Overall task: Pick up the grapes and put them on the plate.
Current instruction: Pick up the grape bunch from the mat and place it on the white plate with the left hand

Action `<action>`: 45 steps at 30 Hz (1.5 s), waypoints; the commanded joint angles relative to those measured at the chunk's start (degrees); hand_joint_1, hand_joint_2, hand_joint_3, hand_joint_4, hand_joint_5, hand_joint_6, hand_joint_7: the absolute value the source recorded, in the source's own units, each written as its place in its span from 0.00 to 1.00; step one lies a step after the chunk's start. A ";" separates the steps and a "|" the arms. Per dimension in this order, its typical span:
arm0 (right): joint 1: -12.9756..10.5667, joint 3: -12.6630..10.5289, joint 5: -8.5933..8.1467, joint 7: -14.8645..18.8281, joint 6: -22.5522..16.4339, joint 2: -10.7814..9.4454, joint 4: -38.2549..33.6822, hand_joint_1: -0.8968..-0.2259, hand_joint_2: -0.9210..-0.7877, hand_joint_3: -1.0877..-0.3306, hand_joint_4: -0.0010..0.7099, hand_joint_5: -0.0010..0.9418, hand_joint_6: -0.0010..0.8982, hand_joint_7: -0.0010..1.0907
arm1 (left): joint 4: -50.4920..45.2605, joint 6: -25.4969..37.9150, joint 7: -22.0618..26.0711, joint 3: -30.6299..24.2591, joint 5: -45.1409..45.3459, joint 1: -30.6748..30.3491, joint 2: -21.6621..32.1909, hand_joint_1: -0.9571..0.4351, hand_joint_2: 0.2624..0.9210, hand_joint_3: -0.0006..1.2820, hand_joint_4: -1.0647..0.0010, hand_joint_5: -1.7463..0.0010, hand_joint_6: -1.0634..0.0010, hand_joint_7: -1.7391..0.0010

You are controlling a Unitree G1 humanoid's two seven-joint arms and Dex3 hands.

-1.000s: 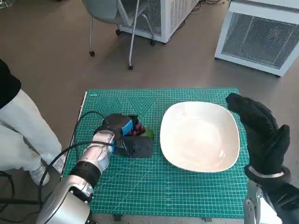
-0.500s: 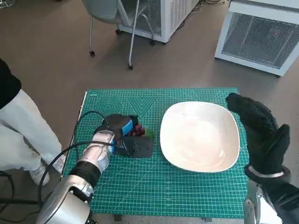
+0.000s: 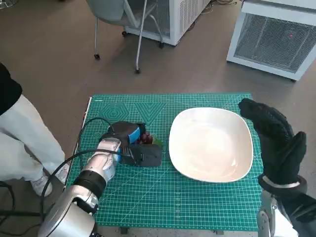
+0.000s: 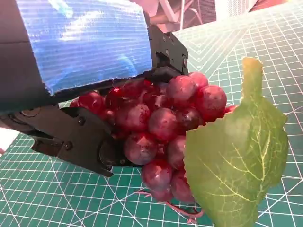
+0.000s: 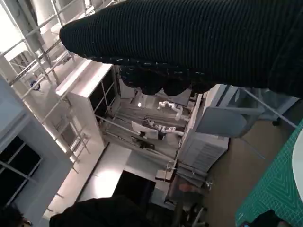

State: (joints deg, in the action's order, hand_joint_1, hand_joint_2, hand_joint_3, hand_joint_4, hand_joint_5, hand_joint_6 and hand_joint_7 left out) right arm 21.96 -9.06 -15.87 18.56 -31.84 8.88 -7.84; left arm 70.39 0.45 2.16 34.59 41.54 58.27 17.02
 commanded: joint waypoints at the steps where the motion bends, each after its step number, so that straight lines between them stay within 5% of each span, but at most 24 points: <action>1: 0.02 -0.17 -0.28 0.23 0.47 0.18 -0.90 0.55 0.00 0.56 0.58 0.00 0.05 0.56 | -3.49 -0.89 2.01 -1.14 -0.92 -0.41 1.75 0.69 1.00 0.14 0.56 0.10 0.40 0.43; 14: 0.25 -0.15 -0.31 0.30 0.05 0.00 -1.46 0.55 0.00 0.56 0.58 0.00 0.05 0.56 | -26.93 -2.49 8.16 -6.29 -3.14 -6.42 10.07 0.69 1.00 0.11 0.50 0.15 0.38 0.44; 28: 0.63 -0.09 -0.49 0.50 -1.01 -0.13 -2.66 0.55 0.00 0.56 0.58 0.00 0.05 0.55 | -53.92 5.00 11.58 -12.98 0.07 -14.30 16.27 0.69 1.00 0.08 0.40 0.27 0.43 0.35; 45: 0.97 -0.02 -1.93 1.24 -0.94 -0.35 -3.40 0.56 0.00 0.56 0.59 0.01 0.05 0.55 | -64.06 7.89 13.92 -16.37 0.67 -16.55 16.22 0.69 1.00 0.07 0.38 0.25 0.39 0.41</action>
State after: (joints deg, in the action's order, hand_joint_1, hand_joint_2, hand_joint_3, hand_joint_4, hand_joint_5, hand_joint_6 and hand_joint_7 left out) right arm 23.34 -8.98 -17.42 19.27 -33.24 8.68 -10.54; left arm 7.54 8.55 15.81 18.96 41.99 42.65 33.32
